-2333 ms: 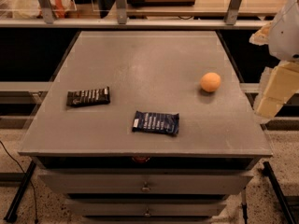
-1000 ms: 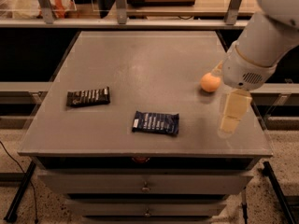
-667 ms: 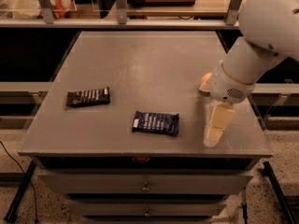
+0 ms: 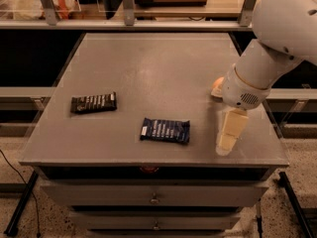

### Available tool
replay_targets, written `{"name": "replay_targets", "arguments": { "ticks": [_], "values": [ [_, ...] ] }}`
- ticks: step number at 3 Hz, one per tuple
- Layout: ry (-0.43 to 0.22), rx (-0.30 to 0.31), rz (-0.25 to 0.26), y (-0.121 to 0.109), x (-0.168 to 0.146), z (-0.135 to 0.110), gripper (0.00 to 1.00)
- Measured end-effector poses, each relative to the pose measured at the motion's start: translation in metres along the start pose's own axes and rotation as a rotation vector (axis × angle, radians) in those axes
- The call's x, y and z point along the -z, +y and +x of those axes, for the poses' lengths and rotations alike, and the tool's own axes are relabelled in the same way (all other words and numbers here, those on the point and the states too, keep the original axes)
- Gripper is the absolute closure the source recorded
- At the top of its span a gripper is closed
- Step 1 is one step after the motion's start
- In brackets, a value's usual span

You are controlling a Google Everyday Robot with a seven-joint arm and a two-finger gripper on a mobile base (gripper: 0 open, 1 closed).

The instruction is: Pick rxbar blueberry

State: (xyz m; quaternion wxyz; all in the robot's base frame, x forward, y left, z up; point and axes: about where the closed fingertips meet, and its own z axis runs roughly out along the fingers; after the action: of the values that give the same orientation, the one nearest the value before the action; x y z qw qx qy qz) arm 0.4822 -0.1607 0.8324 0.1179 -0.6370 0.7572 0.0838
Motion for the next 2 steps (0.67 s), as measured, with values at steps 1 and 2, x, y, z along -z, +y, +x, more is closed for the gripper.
{"name": "replay_targets", "arguments": {
  "ticks": [1, 2],
  "values": [
    [-0.069, 0.011, -0.014, 0.008, -0.008, -0.020, 0.00],
    [-0.134, 0.042, -0.029, 0.014, -0.019, -0.048, 0.00]
  ]
}}
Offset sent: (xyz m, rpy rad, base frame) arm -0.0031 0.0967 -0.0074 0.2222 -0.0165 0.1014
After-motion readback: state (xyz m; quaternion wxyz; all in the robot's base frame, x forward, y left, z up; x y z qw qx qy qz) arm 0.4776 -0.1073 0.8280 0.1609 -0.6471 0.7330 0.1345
